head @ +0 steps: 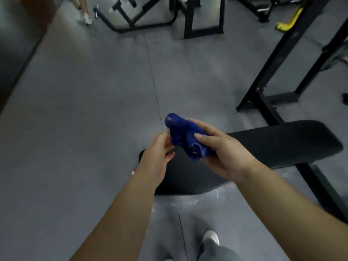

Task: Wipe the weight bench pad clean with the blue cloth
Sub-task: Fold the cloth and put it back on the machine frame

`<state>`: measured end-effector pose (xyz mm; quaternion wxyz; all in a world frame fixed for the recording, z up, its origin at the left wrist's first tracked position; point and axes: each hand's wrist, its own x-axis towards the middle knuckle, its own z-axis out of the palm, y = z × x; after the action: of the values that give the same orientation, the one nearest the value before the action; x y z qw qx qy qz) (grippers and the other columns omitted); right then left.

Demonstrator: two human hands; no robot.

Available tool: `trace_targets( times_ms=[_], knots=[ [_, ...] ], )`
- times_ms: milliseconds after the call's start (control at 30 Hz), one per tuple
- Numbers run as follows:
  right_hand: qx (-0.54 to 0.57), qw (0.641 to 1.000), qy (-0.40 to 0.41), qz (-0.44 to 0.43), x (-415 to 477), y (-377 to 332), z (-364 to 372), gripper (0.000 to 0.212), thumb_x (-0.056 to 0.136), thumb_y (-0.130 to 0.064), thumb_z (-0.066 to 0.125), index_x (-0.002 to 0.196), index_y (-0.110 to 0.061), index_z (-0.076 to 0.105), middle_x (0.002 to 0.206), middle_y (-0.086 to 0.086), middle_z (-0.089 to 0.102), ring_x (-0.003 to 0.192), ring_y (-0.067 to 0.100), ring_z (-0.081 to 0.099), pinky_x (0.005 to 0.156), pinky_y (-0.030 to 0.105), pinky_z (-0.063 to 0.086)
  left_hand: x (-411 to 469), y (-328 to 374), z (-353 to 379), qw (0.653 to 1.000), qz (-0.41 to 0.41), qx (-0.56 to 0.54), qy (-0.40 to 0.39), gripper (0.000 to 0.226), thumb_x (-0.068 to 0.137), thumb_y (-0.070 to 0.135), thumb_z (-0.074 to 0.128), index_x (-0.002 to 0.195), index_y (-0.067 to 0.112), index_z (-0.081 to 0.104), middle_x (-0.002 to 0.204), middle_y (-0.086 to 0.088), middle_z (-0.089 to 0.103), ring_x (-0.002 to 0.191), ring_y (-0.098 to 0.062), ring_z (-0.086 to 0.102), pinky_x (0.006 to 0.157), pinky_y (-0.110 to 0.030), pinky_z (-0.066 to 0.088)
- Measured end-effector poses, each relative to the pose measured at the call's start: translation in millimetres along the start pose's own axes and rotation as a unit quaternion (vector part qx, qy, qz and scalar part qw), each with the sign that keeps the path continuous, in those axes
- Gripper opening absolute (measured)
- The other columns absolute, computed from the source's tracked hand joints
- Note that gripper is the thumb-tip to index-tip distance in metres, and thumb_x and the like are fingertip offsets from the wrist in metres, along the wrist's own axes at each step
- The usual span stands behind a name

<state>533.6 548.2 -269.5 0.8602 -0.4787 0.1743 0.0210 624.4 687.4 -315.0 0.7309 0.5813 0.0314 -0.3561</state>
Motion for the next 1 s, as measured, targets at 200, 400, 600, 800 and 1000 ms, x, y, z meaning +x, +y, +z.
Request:
trace_targets(
  times_ms=[200,400,600,800,1000],
  knots=[
    [0.303,0.953,-0.018,-0.009,-132,-68,71,0.039,0.076,-0.005,0.054,0.11,0.01,0.066,0.121,0.03,0.06,0.103,0.039,0.065,0.084,0.044,0.056,-134,113,49,0.977,-0.023,-0.035,-0.208,0.054,0.089,0.044,0.052,0.127,0.006,0.058,0.125,-0.016,0.063,0.116,-0.025,0.06,0.093,-0.037,0.049],
    [0.361,0.932,0.029,0.006,-226,-76,72,0.072,0.088,-0.06,0.037,0.127,-0.003,0.058,0.137,0.022,0.051,0.126,0.042,0.048,0.108,0.056,0.032,-199,147,93,0.962,0.031,0.145,-0.23,0.032,0.092,0.02,0.054,0.121,0.008,0.061,0.117,-0.008,0.069,0.111,-0.02,0.064,0.094,-0.036,0.049],
    [0.276,0.956,0.097,-0.034,-332,-96,33,0.066,0.079,-0.053,0.067,0.126,-0.007,0.061,0.132,0.023,0.055,0.12,0.043,0.054,0.106,0.053,0.037,-247,128,188,0.94,0.064,0.191,-0.273,0.029,0.091,0.023,0.055,0.115,0.012,0.066,0.111,-0.009,0.071,0.108,-0.024,0.065,0.088,-0.039,0.049],
    [0.063,0.951,0.286,-0.097,-458,-134,-47,0.034,0.074,-0.018,0.076,0.108,-0.018,0.071,0.104,0.006,0.072,0.084,0.022,0.064,0.072,0.032,0.046,-295,69,356,0.878,0.066,0.242,-0.407,0.023,0.092,0.022,0.057,0.11,0.015,0.068,0.106,-0.006,0.073,0.1,-0.02,0.068,0.076,-0.03,0.056],
    [-0.06,0.824,0.493,-0.273,-605,-203,-162,0.041,0.072,-0.022,0.071,0.113,-0.022,0.064,0.104,0.006,0.073,0.092,0.025,0.071,0.086,0.047,0.054,-339,0,553,0.85,0.108,0.208,-0.472,0.021,0.092,0.02,0.057,0.11,0.019,0.067,0.105,-0.002,0.073,0.101,-0.018,0.067,0.086,-0.036,0.053]
  ],
)
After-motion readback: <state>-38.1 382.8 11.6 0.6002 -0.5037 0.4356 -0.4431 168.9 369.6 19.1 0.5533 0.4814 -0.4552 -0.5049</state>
